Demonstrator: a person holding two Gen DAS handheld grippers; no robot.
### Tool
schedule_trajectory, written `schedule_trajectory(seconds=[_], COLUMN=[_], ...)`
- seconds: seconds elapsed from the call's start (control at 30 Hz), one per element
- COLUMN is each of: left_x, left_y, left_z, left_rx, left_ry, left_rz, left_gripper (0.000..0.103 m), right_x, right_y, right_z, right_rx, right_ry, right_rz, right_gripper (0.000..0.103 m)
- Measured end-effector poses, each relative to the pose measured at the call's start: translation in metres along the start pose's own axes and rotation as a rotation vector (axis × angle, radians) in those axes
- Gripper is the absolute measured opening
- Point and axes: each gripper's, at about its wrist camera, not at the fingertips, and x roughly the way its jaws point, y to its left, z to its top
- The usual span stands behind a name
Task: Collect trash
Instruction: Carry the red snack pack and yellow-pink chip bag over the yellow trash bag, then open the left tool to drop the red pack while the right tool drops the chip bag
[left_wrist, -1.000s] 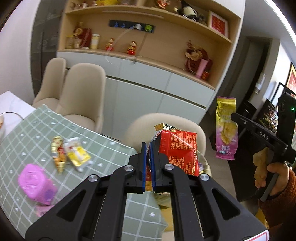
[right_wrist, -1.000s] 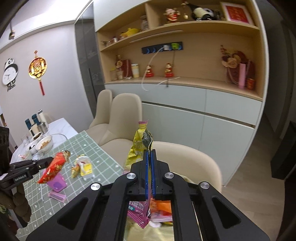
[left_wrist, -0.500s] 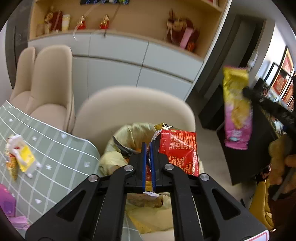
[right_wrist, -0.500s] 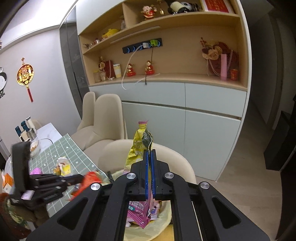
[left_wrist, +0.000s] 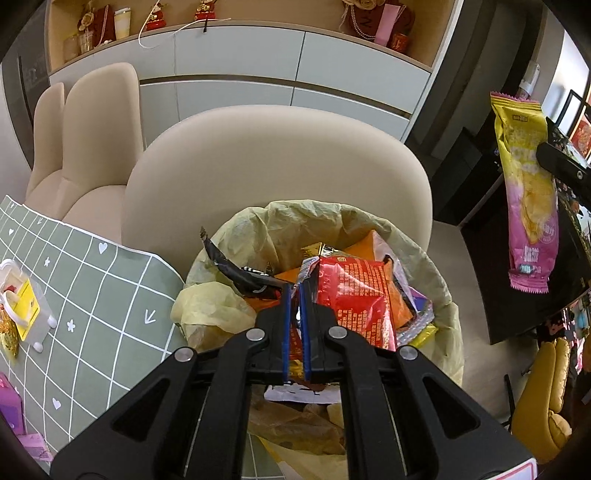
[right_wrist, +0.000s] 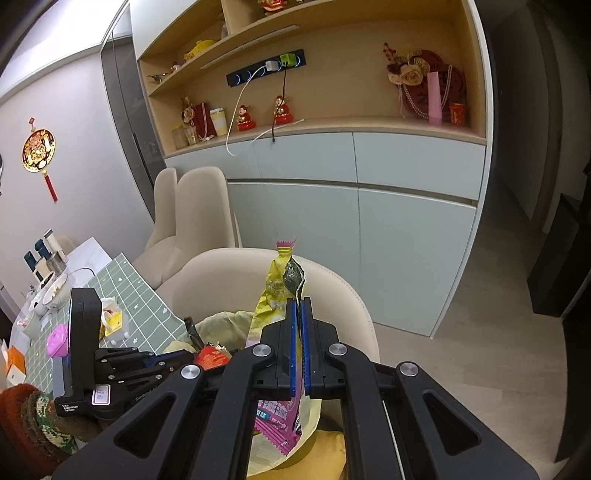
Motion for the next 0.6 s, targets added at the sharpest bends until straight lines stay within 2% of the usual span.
schedule_trajectory(seconds=[0.03,0.1,0.13,0.17,0.43,0.6], left_x=[0.001,0.001,0.000,-0.002,-0.037,-0.061], left_y=[0.002,0.006,0.008,0.011,0.040,0.058], left_z=[0.001,0.001,0.002,0.002,0.001,-0.013], left_rx=[-0.006,-0.029,-0.042,-0.055,-0.154,-0.207], left_ry=[0.001,0.002,-0.001,-0.007,-0.067,-0.079], left_rz=[-0.004,-0.030,-0.041,-0.051,-0.039,-0.041], left_gripper=[0.006,0.018,0.028,0.031,0.036,0.037], right_x=[0.001,0.005,0.006,0.008,0.023,0.049], right_y=[0.002,0.006,0.009,0.011,0.031,0.055], right_z=[0.000,-0.001,-0.001,-0.001,-0.004,-0.015], right_rx=[-0.001,-0.007,-0.010,-0.014,-0.029,-0.068], right_ry=[0.002,0.007,0.009,0.011,0.035,0.064], right_rz=[0.003,0.011,0.014,0.018,0.059,0.081], right_gripper=[0.005,0.005,0.005,0.005,0.005,0.005])
